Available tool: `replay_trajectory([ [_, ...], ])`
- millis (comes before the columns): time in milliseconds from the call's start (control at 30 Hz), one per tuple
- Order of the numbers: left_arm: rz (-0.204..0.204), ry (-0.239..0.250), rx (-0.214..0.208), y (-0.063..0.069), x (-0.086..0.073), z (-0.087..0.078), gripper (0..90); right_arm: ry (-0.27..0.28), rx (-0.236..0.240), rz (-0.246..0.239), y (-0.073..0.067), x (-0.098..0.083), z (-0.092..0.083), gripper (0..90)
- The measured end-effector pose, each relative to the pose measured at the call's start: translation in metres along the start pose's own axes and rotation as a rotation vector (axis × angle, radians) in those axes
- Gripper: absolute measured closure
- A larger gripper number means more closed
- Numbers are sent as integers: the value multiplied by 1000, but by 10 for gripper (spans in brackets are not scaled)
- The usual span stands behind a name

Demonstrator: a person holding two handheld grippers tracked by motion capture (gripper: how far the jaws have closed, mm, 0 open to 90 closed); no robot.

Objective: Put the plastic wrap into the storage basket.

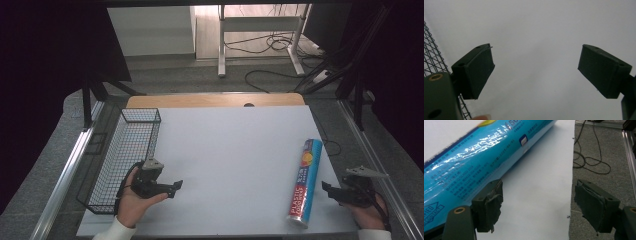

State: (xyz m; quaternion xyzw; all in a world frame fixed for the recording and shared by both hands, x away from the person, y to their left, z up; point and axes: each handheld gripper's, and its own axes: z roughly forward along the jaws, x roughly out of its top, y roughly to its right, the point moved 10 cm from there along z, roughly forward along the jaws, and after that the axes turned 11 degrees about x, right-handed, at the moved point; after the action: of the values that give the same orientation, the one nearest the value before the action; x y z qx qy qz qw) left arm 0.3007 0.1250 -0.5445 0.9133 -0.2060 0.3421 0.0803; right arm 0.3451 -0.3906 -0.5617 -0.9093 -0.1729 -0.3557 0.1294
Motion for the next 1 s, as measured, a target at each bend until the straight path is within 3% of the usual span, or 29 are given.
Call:
replay_trajectory([
  [500,1,-8,2,0,-1,1,129,-5,-13,9,5,-2,-1,237],
  [900,5,-13,-6,0,-1,3,129,12,-70,93,4,4,-9,200],
  [1000,3,-9,-14,-1,1,2,129,26,-60,148,1,8,-8,187],
])
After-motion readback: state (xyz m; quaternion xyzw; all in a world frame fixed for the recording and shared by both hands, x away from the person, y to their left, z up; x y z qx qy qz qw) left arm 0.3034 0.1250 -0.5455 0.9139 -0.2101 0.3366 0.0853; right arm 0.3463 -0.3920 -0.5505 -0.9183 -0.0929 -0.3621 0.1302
